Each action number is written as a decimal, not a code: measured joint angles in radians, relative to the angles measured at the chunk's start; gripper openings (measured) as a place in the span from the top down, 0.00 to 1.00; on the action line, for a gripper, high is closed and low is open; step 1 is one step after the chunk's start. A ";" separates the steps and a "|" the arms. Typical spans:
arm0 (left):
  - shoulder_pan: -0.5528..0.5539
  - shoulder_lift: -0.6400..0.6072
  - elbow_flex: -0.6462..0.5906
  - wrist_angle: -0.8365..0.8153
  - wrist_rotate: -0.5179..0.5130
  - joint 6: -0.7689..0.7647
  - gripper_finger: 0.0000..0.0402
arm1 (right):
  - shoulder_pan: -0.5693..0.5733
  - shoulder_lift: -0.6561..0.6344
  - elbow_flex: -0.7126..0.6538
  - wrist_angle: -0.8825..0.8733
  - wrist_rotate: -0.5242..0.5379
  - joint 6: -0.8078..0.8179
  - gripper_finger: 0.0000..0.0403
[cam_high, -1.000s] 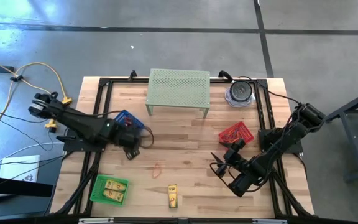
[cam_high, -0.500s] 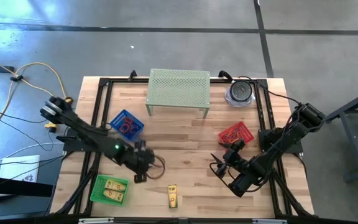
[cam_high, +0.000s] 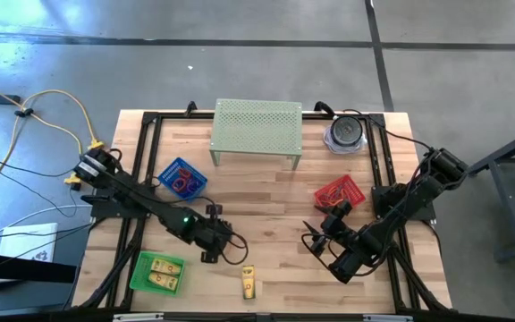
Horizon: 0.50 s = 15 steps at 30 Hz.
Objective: Pick & Place Office Desk Supplies
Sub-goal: Put the orange rubber band into the red bin
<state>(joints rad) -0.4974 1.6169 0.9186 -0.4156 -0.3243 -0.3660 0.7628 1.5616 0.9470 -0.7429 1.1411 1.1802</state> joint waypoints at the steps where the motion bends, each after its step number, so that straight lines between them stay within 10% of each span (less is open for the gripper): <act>1: 0.003 0.000 0.000 0.009 0.007 0.000 0.70 | 0.000 0.000 0.000 0.000 -0.005 0.000 0.35; 15: 0.011 0.003 -0.004 0.051 0.015 -0.122 0.70 | 0.000 0.000 0.000 0.015 -0.025 0.000 0.35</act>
<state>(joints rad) -0.4862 1.6196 0.9142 -0.3647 -0.3096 -0.4877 0.7628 1.5616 0.9470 -0.7277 1.1156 1.1805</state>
